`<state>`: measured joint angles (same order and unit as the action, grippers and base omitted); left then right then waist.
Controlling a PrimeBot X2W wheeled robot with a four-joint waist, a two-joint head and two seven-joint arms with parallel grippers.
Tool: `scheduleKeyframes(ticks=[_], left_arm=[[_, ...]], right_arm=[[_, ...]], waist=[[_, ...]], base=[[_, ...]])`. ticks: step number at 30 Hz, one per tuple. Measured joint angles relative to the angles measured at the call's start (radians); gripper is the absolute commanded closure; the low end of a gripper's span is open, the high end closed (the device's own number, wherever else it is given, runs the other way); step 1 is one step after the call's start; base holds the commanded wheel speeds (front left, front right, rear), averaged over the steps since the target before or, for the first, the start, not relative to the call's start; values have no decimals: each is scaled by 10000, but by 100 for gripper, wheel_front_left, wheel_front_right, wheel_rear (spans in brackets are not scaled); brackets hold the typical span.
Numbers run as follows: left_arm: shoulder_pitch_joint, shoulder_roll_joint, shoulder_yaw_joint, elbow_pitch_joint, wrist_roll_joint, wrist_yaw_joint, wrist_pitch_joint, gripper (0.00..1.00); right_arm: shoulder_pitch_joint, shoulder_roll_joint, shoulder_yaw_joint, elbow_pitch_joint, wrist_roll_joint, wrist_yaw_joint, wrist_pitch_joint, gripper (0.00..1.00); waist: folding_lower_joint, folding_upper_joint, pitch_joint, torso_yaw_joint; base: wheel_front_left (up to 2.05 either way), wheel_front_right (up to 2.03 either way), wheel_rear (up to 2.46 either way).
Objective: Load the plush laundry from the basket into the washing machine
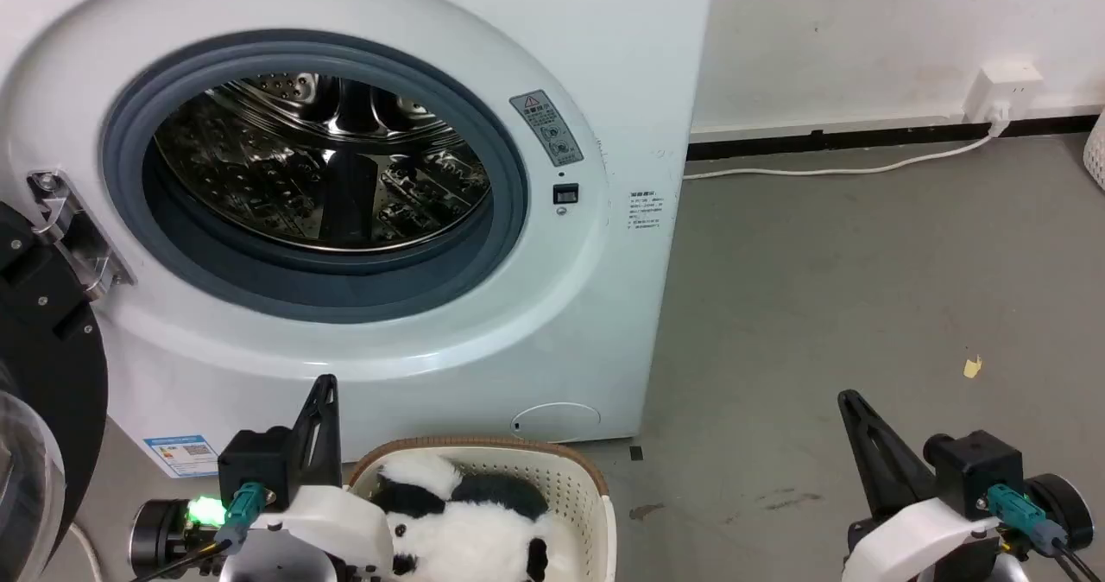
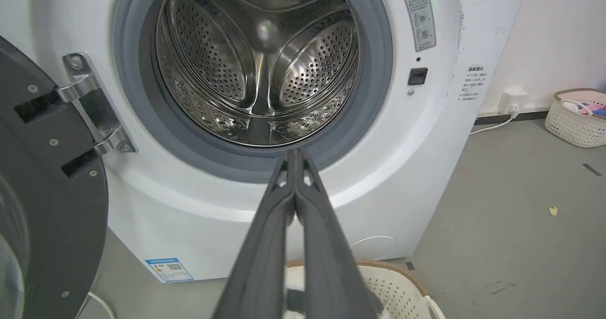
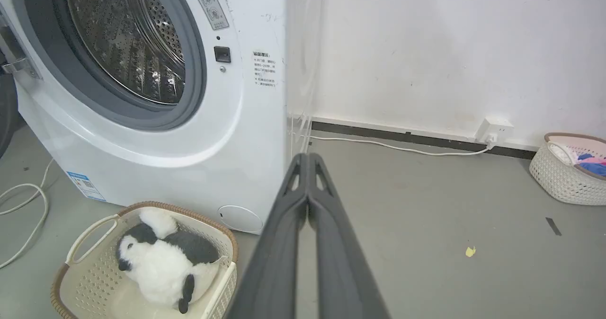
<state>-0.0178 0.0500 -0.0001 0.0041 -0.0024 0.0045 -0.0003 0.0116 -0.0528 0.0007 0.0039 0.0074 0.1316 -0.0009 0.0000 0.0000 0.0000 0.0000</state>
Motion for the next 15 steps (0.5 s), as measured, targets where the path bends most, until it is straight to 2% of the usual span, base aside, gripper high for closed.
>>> scheduleKeyframes(ticks=[15], left_arm=[[0, 0, -4, 0, 0, 0, 0, 100]], right_arm=[[0, 0, -2, 0, 0, 0, 0, 100]], waist=[[0, 0, 0, 0]], base=[[0, 0, 0]])
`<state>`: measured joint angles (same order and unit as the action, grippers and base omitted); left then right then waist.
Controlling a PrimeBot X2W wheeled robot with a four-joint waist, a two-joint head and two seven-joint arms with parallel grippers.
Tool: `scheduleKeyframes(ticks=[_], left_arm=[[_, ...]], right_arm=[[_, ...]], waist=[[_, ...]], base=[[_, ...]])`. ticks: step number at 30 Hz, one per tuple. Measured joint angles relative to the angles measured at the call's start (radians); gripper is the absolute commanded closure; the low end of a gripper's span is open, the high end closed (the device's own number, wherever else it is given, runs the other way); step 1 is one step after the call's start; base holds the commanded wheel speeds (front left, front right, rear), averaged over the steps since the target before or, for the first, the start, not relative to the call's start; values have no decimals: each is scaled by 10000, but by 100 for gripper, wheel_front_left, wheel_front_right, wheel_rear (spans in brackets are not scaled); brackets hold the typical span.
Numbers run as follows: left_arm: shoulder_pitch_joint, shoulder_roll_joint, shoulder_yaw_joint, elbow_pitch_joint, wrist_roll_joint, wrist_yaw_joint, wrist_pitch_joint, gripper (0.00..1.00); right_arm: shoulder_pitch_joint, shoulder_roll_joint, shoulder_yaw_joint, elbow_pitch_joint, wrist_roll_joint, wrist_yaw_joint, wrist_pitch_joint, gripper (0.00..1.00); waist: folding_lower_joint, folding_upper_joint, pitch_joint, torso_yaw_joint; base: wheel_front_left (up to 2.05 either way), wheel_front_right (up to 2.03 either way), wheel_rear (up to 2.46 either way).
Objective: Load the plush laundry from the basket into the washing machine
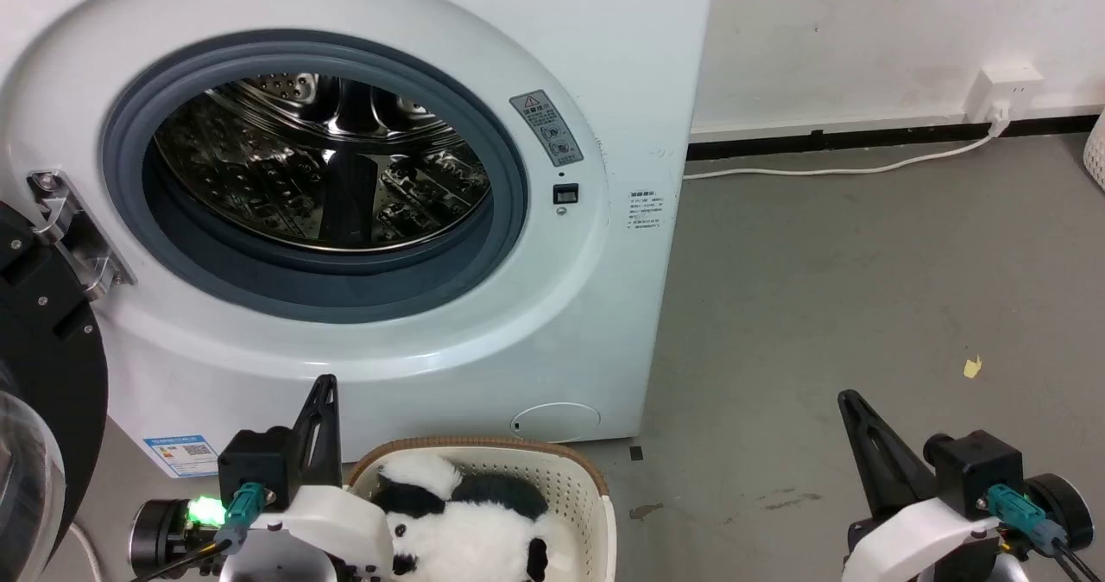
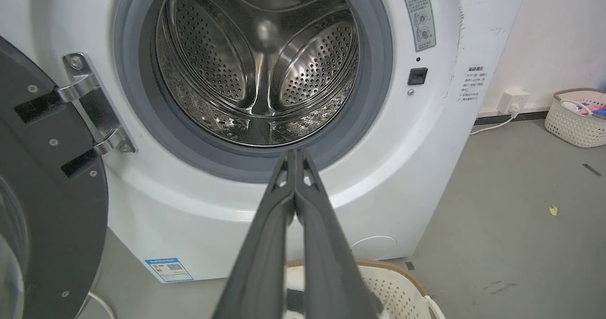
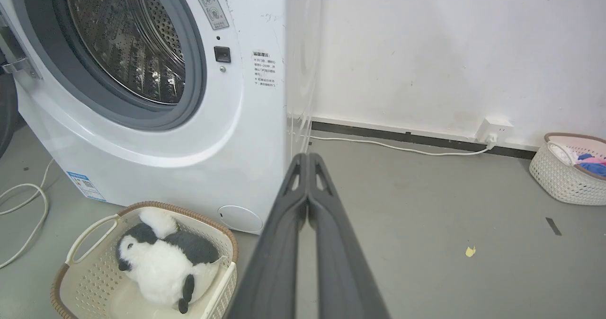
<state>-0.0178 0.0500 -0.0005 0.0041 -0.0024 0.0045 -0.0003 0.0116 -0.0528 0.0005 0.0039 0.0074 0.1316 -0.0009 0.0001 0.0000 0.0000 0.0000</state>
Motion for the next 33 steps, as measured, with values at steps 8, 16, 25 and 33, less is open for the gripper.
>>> scheduleKeyframes(ticks=[8, 16, 25, 33], left_arm=[[0, 0, 4, 0, 0, 0, 0, 100], [0, 0, 2, 0, 0, 0, 0, 100], [0, 0, 0, 0, -2, 0, 0, 100], [0, 0, 4, 0, 0, 0, 0, 100]], right_arm=[[0, 0, 2, 0, 0, 0, 0, 100], [0, 0, 0, 0, 0, 0, 0, 100], [0, 0, -2, 0, 0, 0, 0, 100], [0, 0, 2, 0, 0, 0, 0, 100]], waist=[[-1, 1, 0, 0], [0, 0, 0, 0], [-1, 0, 0, 0], [0, 0, 0, 0]], base=[[0, 0, 0], [0, 0, 0], [0, 0, 0], [0, 0, 0]])
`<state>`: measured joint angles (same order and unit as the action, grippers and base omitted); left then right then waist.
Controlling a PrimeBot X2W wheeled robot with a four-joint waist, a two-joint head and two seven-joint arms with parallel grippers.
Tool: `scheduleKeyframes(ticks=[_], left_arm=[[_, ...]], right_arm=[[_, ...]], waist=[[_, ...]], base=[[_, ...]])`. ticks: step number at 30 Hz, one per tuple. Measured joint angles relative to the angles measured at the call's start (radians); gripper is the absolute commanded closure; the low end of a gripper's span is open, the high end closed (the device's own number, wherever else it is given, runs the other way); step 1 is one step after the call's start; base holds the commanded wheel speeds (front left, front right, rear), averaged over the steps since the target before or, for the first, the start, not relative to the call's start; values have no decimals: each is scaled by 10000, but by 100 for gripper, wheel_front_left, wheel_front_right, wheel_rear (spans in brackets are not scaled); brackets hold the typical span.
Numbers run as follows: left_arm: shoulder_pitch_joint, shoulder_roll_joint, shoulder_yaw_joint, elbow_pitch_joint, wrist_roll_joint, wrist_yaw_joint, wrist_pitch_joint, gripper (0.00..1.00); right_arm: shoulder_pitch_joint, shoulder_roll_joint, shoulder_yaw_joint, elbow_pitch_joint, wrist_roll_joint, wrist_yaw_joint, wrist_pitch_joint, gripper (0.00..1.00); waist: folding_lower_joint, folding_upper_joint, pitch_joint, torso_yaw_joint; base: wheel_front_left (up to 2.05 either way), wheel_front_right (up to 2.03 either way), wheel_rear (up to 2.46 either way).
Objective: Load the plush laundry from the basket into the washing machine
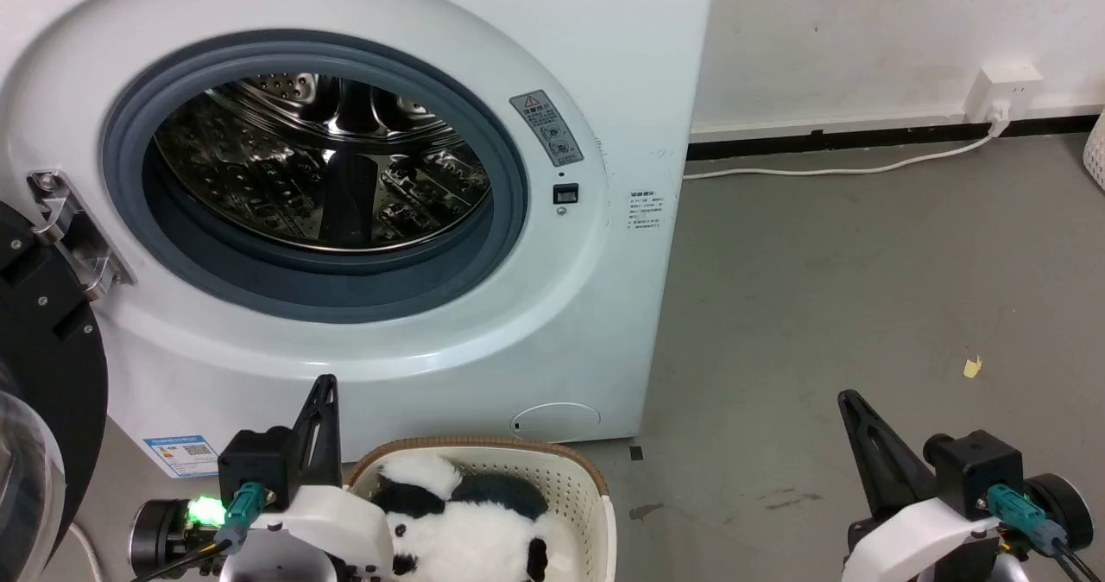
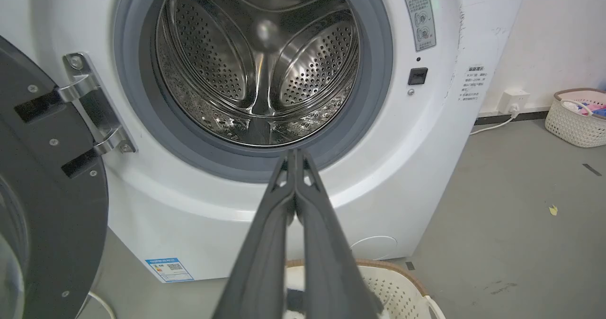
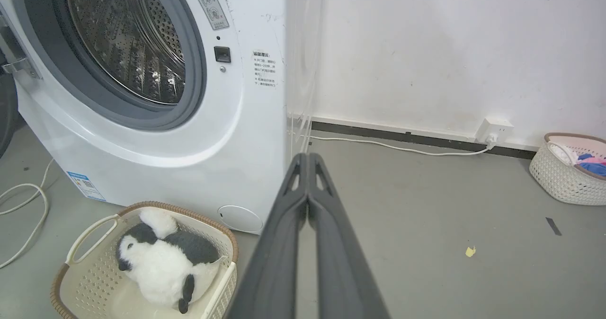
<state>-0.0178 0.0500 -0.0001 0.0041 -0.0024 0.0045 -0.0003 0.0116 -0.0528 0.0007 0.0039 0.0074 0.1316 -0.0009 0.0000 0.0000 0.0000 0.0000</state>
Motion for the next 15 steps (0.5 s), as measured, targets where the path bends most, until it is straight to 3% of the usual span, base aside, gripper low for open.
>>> scheduleKeyframes(ticks=[11, 12, 15], left_arm=[[0, 0, -6, 0, 0, 0, 0, 100], [-2, 0, -4, 4, -4, 8, 0, 0], [-3, 0, -6, 6, -4, 12, 0, 0]], right_arm=[[0, 0, -4, 0, 0, 0, 0, 100], [2, 0, 0, 2, 6, 0, 0, 0], [3, 0, 2, 8, 8, 0, 0, 0]], waist=[[0, 0, 0, 0], [0, 0, 0, 0], [0, 0, 0, 0]], base=[[0, 0, 0], [0, 0, 0], [0, 0, 0]])
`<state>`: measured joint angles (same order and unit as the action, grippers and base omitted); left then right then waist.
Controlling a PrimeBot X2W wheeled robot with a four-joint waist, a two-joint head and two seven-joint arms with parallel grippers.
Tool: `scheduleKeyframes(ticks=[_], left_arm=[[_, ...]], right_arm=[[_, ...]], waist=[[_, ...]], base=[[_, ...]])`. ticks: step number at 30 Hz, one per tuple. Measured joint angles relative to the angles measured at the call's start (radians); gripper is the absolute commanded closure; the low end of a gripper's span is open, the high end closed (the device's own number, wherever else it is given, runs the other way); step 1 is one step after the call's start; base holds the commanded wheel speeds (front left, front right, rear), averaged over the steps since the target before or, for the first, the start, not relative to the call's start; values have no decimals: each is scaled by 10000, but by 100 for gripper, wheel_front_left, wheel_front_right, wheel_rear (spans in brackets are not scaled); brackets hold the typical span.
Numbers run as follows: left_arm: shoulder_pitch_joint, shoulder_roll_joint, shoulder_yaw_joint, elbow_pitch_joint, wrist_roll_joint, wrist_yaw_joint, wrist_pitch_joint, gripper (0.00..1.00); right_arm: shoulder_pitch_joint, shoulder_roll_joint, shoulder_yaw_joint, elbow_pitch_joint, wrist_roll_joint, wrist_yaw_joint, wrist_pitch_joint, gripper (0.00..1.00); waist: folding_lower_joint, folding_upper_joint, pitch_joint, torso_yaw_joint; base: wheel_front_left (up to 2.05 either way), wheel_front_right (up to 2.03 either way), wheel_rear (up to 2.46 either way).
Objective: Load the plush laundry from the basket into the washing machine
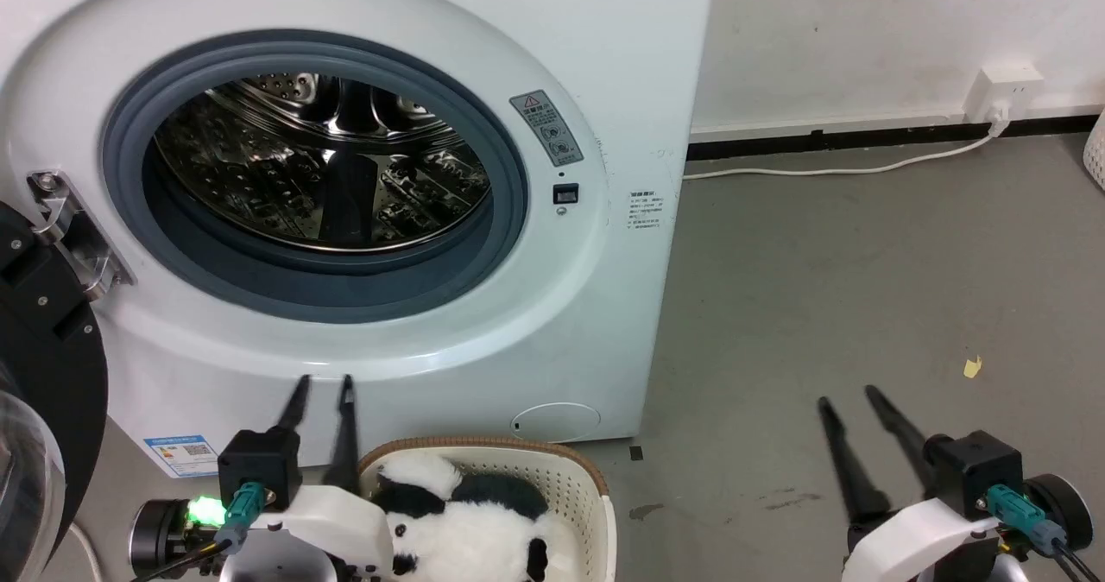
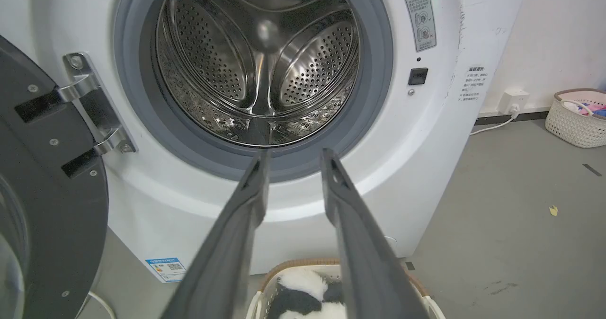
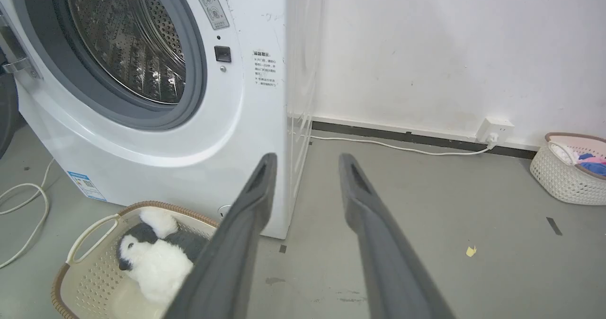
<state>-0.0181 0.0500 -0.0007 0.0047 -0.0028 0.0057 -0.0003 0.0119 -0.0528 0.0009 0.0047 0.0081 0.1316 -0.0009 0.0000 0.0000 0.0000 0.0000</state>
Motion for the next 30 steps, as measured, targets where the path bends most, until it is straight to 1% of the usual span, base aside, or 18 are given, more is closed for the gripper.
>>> scheduleKeyframes(ticks=[5, 20, 30], left_arm=[[0, 0, -71, 35, -19, 4, -17, 0], [-14, 0, -405, 428, -541, 102, -284, 0], [-273, 0, -545, 1170, -1014, 268, 15, 0]], right_arm=[[3, 0, -4, 40, 58, 0, -25, 0], [28, 0, -56, 224, 443, 0, -355, 0], [35, 0, -167, 328, 671, 0, -548, 0]], waist=[[0, 0, 1, 0], [1, 0, 44, 0], [2, 0, 269, -49]], base=[[0, 0, 0], [0, 0, 0], [0, 0, 0]])
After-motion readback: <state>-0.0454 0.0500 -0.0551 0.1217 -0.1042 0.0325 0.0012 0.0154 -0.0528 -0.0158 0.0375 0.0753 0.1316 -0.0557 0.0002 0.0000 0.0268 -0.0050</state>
